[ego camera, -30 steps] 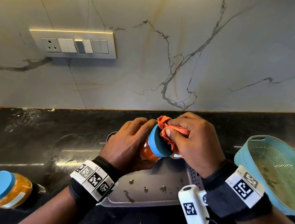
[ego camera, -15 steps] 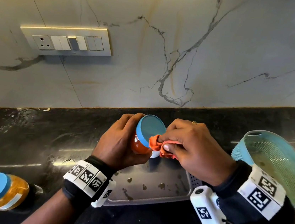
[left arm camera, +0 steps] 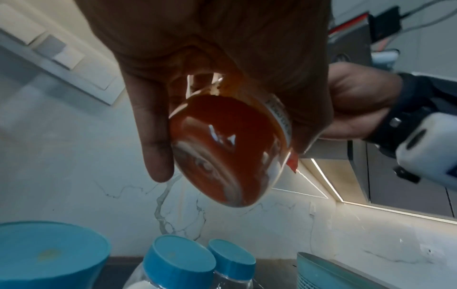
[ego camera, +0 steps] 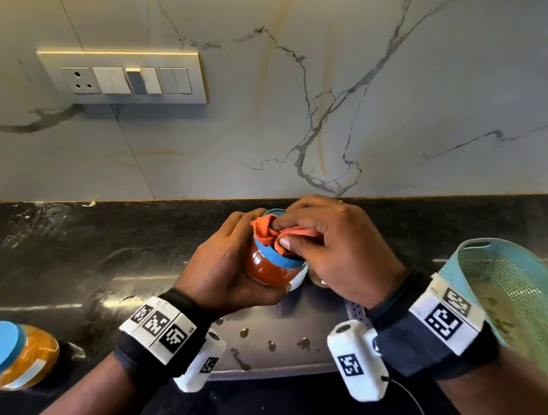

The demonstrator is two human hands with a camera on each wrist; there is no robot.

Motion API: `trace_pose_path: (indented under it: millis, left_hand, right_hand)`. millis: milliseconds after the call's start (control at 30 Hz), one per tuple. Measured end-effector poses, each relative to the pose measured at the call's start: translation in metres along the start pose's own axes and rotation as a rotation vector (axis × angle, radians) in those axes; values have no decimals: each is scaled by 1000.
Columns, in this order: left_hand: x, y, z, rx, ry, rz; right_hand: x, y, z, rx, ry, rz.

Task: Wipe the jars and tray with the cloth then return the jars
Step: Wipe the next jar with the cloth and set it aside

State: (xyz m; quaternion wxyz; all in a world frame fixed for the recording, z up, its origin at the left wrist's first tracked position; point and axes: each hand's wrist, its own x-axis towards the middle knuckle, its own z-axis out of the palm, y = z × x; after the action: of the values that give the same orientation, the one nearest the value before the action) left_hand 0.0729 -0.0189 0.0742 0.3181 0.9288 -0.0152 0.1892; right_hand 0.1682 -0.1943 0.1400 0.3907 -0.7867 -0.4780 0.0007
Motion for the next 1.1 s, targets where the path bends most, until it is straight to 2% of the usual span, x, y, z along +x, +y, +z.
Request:
trace_pose_path:
  millis: [133, 233, 300, 367, 433, 500, 567, 700, 900, 1000, 1100]
  left_hand:
    - [0, 4, 3, -181, -92, -110]
    - [2, 10, 8, -543, -137, -296]
    - [3, 12, 9, -698, -138, -360]
    - [5, 15, 8, -780, -139, -386]
    - [7, 18, 6, -819, -137, -385]
    - [9, 20, 6, -837, -140, -350]
    - [9, 21, 5, -842, -145, -324]
    - [4, 18, 3, -852, -149, -366]
    - [4, 14, -3, -957, -141, -467]
    - [7, 18, -8, -1036, -131, -526]
    - [7, 22, -10, -1106, -148, -549]
  right_hand:
    - [-5, 17, -15, -40, -79, 72]
    - [-4, 26, -20, -58, 83, 157]
    - [-3, 24, -23, 47, 235, 187]
    - [-5, 17, -24, 78, 334, 131]
    - [-7, 6, -19, -22, 329, -12]
    - [-10, -5, -8, -188, 258, -137]
    - [-13, -8, 0, -320, 218, -192]
    - [-18, 3, -2, -245, 250, -169]
    - [-25, 25, -10, -22, 394, 83]
    - [-25, 18, -13, 44, 414, 29]
    - [-18, 9, -11, 53, 347, -47]
